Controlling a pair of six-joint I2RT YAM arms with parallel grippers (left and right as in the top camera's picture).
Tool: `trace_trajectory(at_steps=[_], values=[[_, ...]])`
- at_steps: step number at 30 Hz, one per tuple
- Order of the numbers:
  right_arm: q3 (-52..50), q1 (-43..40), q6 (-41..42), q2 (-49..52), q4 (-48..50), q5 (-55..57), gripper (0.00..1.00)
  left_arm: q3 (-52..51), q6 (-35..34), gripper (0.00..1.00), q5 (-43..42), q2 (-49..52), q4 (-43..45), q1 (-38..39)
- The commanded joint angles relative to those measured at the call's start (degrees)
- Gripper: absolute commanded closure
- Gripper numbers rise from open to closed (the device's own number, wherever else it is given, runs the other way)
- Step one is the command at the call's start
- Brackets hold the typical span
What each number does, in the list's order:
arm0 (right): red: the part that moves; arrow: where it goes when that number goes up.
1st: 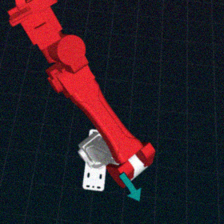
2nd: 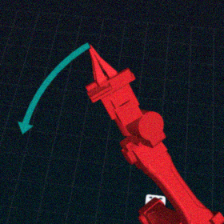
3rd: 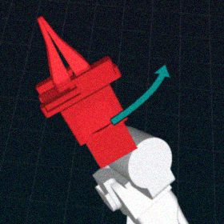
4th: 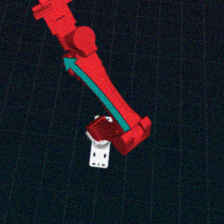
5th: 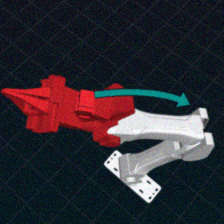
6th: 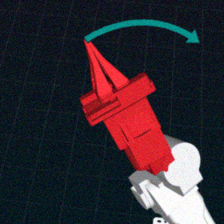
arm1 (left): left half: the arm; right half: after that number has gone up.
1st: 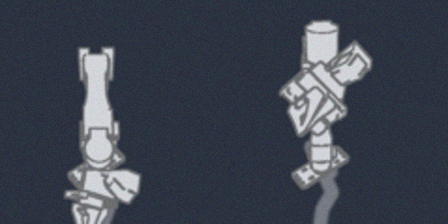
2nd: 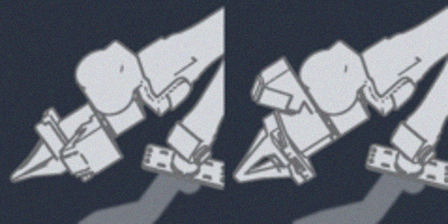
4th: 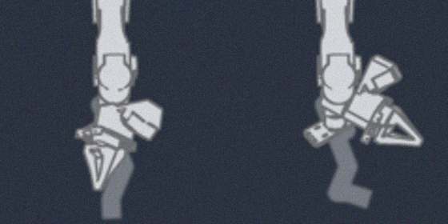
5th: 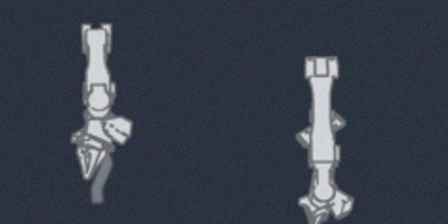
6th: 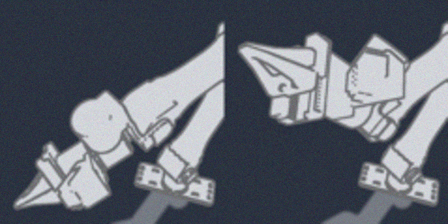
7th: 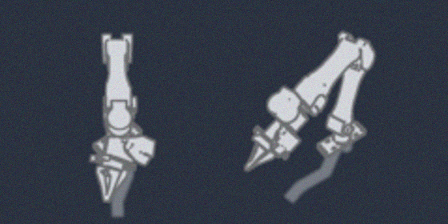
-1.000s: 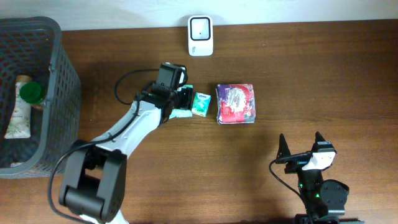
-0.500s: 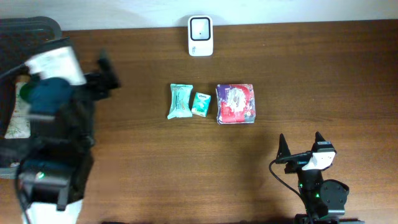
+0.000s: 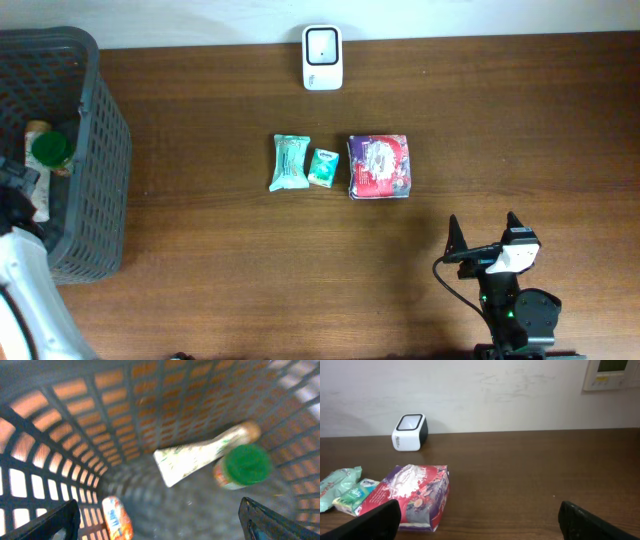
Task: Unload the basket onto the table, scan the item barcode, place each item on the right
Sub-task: 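Place the wipes pack left of the Kleenex pack and withdraw, then reach the left gripper into the basket and grasp the orange pack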
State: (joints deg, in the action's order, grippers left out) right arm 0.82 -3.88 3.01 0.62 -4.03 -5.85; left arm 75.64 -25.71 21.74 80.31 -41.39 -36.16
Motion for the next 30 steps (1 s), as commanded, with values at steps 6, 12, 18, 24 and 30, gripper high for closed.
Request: trace_trajectory(at_steps=[6,12,18,24,30], values=[[-0.5,-0.3,0.2,-0.4,-0.1,0.5,0.01,0.2,-1.7,0.05,-6.4,7.2,-2.4,-1.5],[-0.5,-0.3,0.2,-0.4,-0.1,0.5,0.01,3.9,-1.7,0.13,-6.7,11.0,-8.3,-2.3],[-0.5,-0.3,0.2,-0.4,0.0,0.5,0.01,22.3,-1.5,0.12,-13.0,17.4,-23.7,-6.5],[-0.5,-0.3,0.2,-0.4,0.0,0.5,0.01,23.8,-0.4,0.08,-11.9,28.7,-29.6,-6.9],[-0.5,-0.3,0.2,-0.4,0.0,0.5,0.01,23.8,-2.2,0.20,-4.4,34.3,-32.1,-7.0]])
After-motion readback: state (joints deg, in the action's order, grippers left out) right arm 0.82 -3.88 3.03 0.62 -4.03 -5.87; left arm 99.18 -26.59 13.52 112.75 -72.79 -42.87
